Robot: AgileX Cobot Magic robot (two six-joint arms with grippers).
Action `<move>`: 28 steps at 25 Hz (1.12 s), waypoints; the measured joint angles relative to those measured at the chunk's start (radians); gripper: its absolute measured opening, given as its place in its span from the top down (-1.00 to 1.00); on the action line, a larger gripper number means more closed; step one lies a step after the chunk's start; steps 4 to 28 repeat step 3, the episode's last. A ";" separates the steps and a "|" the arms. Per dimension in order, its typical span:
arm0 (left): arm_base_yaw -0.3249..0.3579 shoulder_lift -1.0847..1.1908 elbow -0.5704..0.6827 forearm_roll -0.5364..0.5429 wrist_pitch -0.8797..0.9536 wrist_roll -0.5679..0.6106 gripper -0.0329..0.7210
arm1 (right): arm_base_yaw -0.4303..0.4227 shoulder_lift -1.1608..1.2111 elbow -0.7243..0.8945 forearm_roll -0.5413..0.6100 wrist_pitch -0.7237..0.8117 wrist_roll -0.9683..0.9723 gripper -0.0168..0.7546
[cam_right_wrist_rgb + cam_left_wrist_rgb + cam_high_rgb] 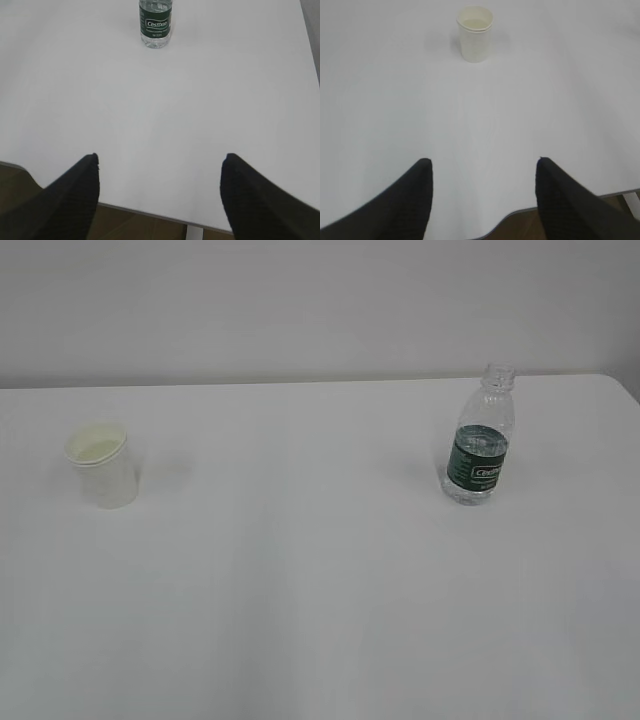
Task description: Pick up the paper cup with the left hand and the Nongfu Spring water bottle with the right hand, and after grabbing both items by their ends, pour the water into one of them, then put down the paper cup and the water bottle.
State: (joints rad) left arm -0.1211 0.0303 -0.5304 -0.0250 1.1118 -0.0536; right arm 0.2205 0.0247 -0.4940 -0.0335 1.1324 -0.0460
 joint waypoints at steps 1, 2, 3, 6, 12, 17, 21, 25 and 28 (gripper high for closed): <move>0.000 0.000 0.000 0.000 0.000 0.000 -0.31 | 0.000 0.000 0.000 0.000 0.000 0.000 -0.53; 0.000 0.000 0.000 0.000 0.000 0.000 -0.31 | 0.000 0.000 0.000 0.000 0.000 0.000 -0.53; 0.000 0.000 0.000 0.000 0.000 0.000 -0.31 | 0.000 0.000 0.000 0.000 0.000 0.000 -0.53; 0.000 0.000 0.000 0.000 0.000 0.000 -0.31 | 0.000 0.000 0.000 0.000 0.000 0.000 -0.53; 0.000 0.000 0.000 0.000 0.000 0.000 -0.31 | 0.000 0.000 0.000 0.000 0.000 0.000 -0.53; 0.000 0.000 0.000 0.000 0.000 0.000 -0.31 | 0.000 0.000 0.000 0.000 0.000 0.000 -0.53; 0.000 0.000 0.000 0.000 0.000 0.000 -0.31 | 0.000 0.000 0.000 0.000 0.000 0.000 -0.53; 0.000 0.000 0.000 0.000 0.000 0.000 -0.31 | 0.000 0.000 0.000 0.000 0.000 0.000 -0.53; 0.000 0.000 0.000 0.000 0.000 0.000 -0.31 | 0.000 0.000 0.000 0.000 0.000 0.000 -0.53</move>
